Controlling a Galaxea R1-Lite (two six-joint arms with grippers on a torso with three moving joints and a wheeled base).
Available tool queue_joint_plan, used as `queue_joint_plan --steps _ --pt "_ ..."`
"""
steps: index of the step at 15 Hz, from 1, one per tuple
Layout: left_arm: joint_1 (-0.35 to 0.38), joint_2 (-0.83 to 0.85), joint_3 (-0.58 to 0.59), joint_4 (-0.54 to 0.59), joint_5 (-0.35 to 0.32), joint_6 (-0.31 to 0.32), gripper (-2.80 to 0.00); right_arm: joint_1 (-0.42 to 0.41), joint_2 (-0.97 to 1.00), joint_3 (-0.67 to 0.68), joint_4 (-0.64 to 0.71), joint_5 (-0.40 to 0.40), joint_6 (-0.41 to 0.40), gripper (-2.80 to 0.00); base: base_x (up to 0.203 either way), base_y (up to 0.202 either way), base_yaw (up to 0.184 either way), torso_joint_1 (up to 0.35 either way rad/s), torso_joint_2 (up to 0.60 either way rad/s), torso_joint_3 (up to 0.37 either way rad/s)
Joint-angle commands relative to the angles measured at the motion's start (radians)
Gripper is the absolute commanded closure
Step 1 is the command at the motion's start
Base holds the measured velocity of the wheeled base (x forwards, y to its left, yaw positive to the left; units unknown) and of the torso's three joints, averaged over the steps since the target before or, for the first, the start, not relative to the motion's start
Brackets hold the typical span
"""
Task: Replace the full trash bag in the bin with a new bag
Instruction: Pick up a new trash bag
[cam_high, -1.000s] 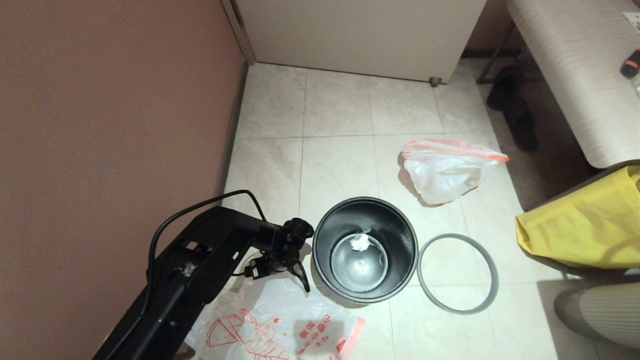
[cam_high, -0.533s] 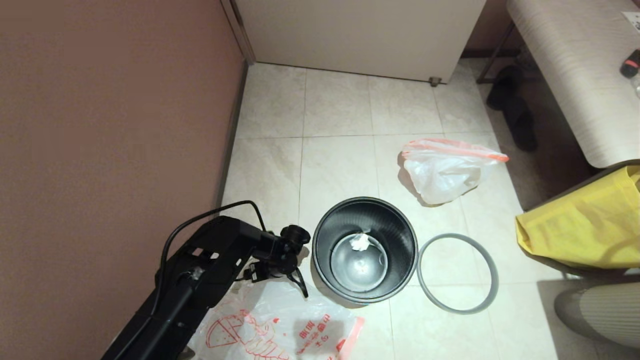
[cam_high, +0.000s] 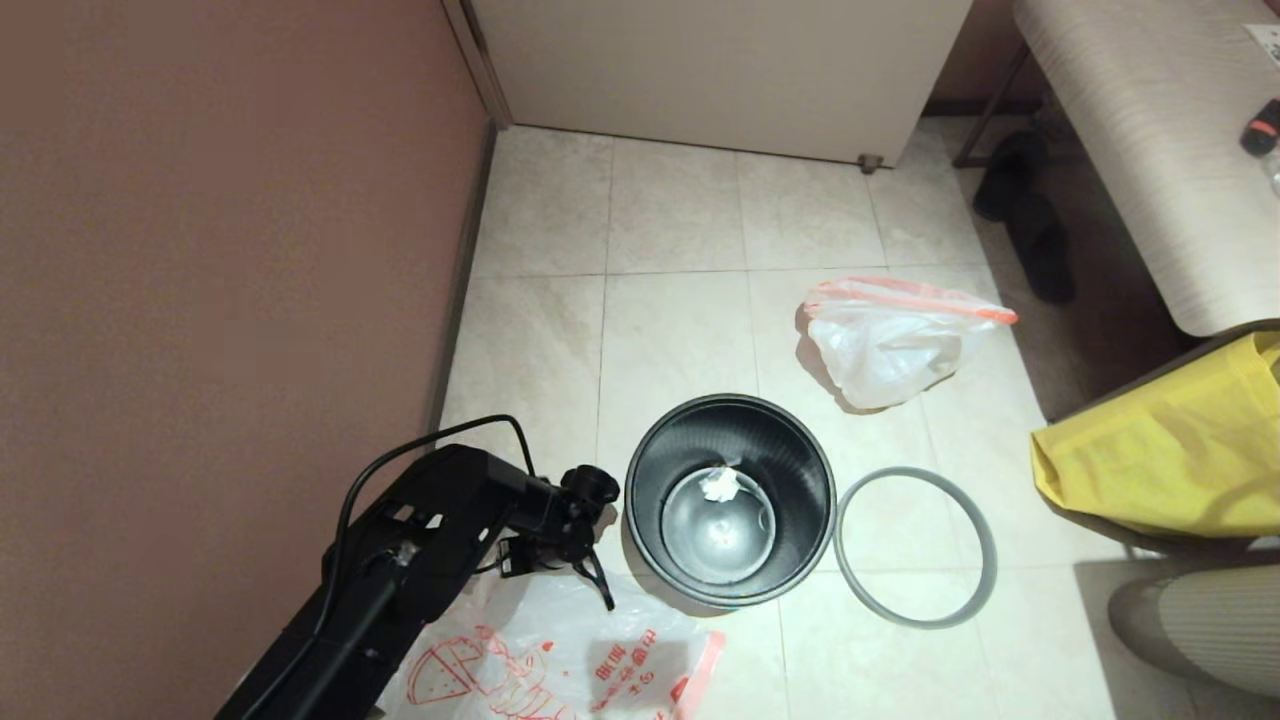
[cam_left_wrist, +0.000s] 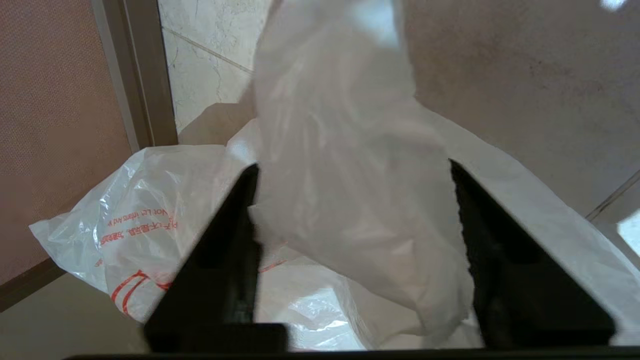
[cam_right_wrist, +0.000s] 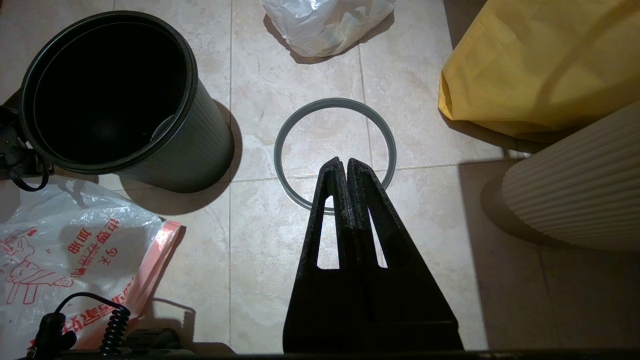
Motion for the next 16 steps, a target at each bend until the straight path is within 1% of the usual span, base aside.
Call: queue_joint_plan --steps 1,5,7,8,11,12,13,15,16 --pt "0.0 0.007 0.0 0.002 0.005 -0.004 0.0 0.0 0.001 0.0 -0.001 0.0 0.0 0.0 0.0 0.0 0.0 0.0 0.0 0.0" --pt "-0.001 -0.008 0.022 0.011 0.006 -0.015 0.0 0.0 0.001 0.0 -0.001 0.0 0.0 0.0 0.0 0.0 0.0 0.0 0.0 0.0" --pt "-0.005 -0.059 0.113 0.011 0.008 -0.029 0.0 0.0 0.001 0.0 -0.001 0.0 0.0 0.0 0.0 0.0 0.0 0.0 0.0 0.0" --pt "-0.011 -0.113 0.183 0.008 0.008 -0.038 0.0 0.0 0.001 0.0 -0.001 0.0 0.0 0.0 0.0 0.0 0.0 0.0 0.0 0.0" --pt "-0.045 -0.371 0.424 -0.001 0.008 -0.053 0.0 0.0 0.001 0.0 -0.001 0.0 0.0 0.0 0.0 0.0 0.0 0.0 0.0 0.0" --pt "-0.062 -0.464 0.51 -0.003 0.008 -0.055 0.0 0.0 0.001 0.0 -0.001 0.0 0.0 0.0 0.0 0.0 0.0 0.0 0.0 0.0" --pt "-0.085 -0.553 0.62 -0.003 0.009 -0.056 0.0 0.0 0.001 0.0 -0.001 0.0 0.0 0.0 0.0 0.0 0.0 0.0 0.0 0.0" --pt "-0.123 -0.705 0.796 -0.003 0.038 -0.057 0.0 0.0 0.001 0.0 -0.001 0.0 0.0 0.0 0.0 0.0 0.0 0.0 0.0 0.0" --pt "-0.138 -0.79 0.848 0.0 0.052 -0.056 0.0 0.0 0.001 0.0 -0.001 0.0 0.0 0.0 0.0 0.0 0.0 0.0 0.0 0.0"
